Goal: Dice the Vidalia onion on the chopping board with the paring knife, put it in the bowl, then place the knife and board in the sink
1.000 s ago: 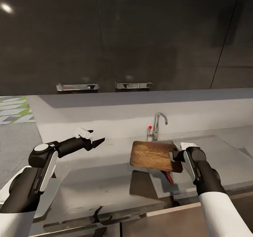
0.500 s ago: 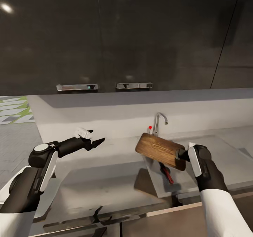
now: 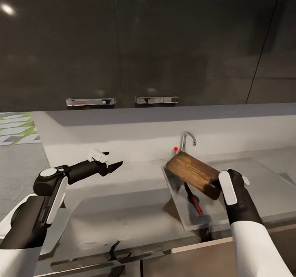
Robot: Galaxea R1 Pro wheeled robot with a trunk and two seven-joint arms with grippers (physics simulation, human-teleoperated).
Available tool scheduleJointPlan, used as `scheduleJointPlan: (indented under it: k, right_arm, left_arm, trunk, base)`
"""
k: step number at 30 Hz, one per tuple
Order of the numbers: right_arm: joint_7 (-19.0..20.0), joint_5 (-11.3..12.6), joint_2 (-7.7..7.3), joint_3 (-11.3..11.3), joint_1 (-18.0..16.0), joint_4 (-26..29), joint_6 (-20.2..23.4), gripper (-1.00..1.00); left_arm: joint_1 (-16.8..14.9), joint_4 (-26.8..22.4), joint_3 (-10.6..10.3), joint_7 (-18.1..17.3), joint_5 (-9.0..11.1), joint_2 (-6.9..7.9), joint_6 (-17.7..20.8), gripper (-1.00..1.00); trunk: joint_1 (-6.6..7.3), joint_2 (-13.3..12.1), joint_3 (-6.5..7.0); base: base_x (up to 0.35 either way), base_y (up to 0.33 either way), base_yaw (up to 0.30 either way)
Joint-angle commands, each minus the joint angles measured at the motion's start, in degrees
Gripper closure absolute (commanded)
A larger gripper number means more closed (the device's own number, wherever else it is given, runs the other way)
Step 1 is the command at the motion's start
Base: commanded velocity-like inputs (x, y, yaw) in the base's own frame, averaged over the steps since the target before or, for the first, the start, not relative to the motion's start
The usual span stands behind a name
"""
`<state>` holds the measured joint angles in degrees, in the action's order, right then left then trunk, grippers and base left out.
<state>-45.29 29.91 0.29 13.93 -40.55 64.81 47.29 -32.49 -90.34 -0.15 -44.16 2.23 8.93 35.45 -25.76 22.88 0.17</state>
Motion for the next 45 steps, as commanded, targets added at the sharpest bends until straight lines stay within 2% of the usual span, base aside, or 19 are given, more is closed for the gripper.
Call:
scheduleJointPlan:
  k: [1, 2, 3, 4, 8, 12, 26, 30, 45]
  right_arm:
    - [-2.6, 3.2, 0.45, 0.0, 0.0, -0.1, -2.7, 1.0]
    - [-3.3, 3.6, 0.56, 0.0, 0.0, -0.2, -3.5, 1.0]
    - [-6.8, 6.1, 0.91, 0.0, 0.0, -1.0, -6.8, 1.0]
    - [-8.0, 7.2, 1.0, 0.0, 0.0, -1.5, -7.9, 1.0]
    - [-11.4, 11.7, 1.53, -0.1, 0.0, -3.7, -11.5, 1.0]
    - [-12.2, 13.1, 1.74, -0.2, 0.0, -4.6, -14.4, 1.0]
    - [-12.8, 13.9, 2.8, -0.2, 0.0, -6.1, -16.2, 1.0]
    - [-12.9, 13.9, 2.86, -0.2, 0.0, -6.5, -18.7, 1.0]
    - [-17.9, 13.9, 2.87, -0.3, 0.1, -8.0, -23.7, 1.0]
  left_arm:
    - [0.0, 0.0, 0.0, 0.0, 0.2, 0.03, 0.4, -1.0]
    - [0.0, 0.0, 0.0, 0.0, 0.2, 0.01, 0.4, -1.0]
    - [0.0, 0.0, 0.0, 0.0, 0.2, -0.03, 0.4, -1.0]
    - [0.0, 0.0, 0.0, 0.0, 0.2, -0.03, 0.4, -1.0]
    - [0.0, 0.0, -0.1, 0.0, 0.2, -0.05, 0.4, -1.0]
    - [0.0, 0.0, -0.1, 0.0, 0.2, -0.05, 0.4, -1.0]
    - [0.0, 0.0, 0.1, 0.0, 0.2, 0.01, 0.4, -1.0]
    - [0.0, 0.0, 0.1, 0.0, 0.2, 0.03, 0.4, -1.0]
    - [0.0, 0.0, 0.1, -0.1, 0.2, 0.04, 0.4, -1.0]
  trunk:
    - [-0.03, 0.0, -0.02]
    - [-0.03, 0.0, -0.02]
    - [-0.03, 0.0, -0.02]
    - [-0.03, 0.0, -0.02]
    - [-0.03, 0.0, -0.02]
    - [-0.03, 0.0, -0.02]
    - [-0.03, 0.0, -0.02]
    - [-0.03, 0.0, -0.02]
    - [-0.03, 0.0, -0.02]
  base:
    - [0.0, 0.0, 0.0]
    - [0.0, 0.0, 0.0]
    - [0.0, 0.0, 0.0]
    - [0.0, 0.0, 0.0]
    - [0.0, 0.0, 0.0]
    - [0.0, 0.0, 0.0]
    - [0.0, 0.0, 0.0]
    - [0.0, 0.0, 0.0]
    - [0.0, 0.0, 0.0]
